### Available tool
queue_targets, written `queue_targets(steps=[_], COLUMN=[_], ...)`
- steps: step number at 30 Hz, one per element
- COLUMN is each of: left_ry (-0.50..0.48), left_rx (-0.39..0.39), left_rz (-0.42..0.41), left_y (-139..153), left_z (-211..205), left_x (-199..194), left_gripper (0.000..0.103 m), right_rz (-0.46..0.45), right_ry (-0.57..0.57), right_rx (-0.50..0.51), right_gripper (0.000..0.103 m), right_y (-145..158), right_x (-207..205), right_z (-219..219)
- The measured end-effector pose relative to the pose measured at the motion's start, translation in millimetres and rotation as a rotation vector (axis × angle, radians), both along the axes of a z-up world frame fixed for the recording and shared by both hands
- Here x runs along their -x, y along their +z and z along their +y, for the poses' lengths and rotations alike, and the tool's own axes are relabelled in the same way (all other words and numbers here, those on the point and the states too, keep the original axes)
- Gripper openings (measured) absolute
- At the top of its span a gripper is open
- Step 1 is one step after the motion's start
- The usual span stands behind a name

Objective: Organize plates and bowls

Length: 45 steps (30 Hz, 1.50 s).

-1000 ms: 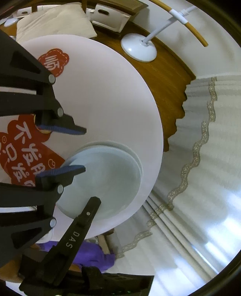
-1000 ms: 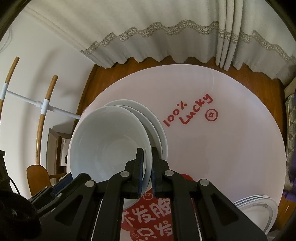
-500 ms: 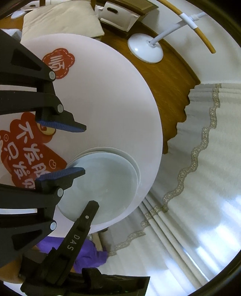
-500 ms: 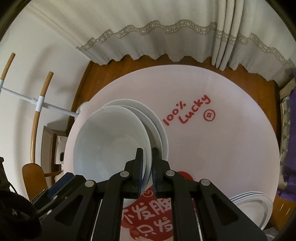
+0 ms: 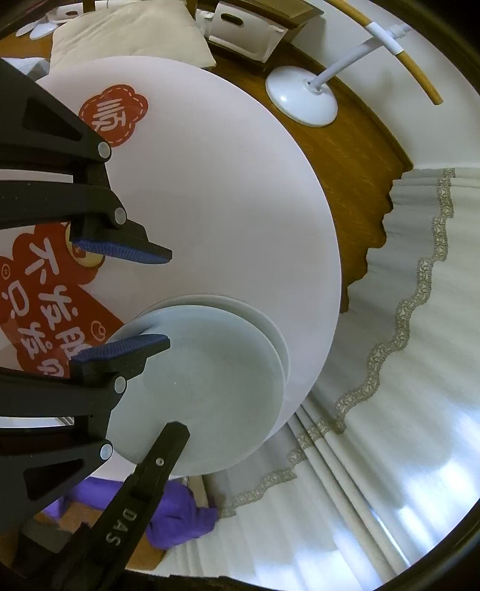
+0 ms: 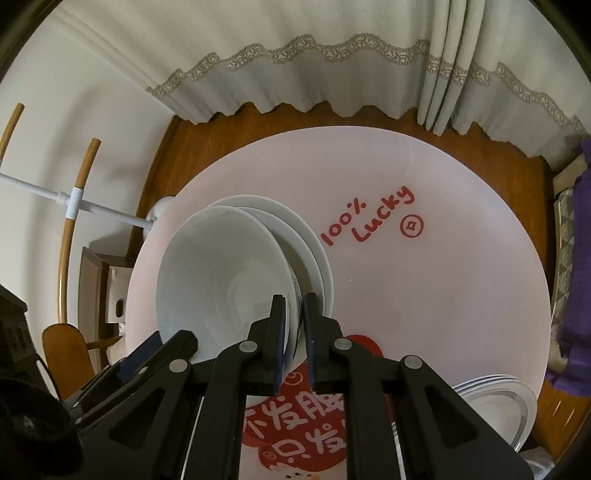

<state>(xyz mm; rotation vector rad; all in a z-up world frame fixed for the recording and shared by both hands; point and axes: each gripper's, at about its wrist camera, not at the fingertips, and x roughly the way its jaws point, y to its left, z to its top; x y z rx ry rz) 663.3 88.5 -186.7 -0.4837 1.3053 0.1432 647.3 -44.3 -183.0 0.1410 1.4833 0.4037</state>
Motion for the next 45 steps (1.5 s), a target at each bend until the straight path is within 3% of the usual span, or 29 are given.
queue_targets(steps=[19,27,31,41,45], left_ry=[-0.039,-0.040,-0.039,-0.068,-0.086], left_rx=[-0.015,-0.013,-0.008,0.047,0.048], left_rz=[0.030,0.031,0.033,0.024,0.002], left_y=[-23,-27,-28,-16,-5], left_z=[-12,-11,-8,-2,7], left_x=[-26,-29,-28,-29,-29], left_gripper=[0.040,0.041,0.043,0.042,0.052], right_rz=[-0.014,-0.008,0.007,0.001,0.000], right_ry=[0.000,-0.020,-0.050,-0.093,-0.104], right_rx=[0.072,0.052,0.033,-0.042,-0.057], right_gripper=[0.013,0.016,0.030,0.032,0.033], right_y=[10,7,3,8,9], right_x=[6,6,7,11,9], right_z=[0,-7,-14,-28,-33])
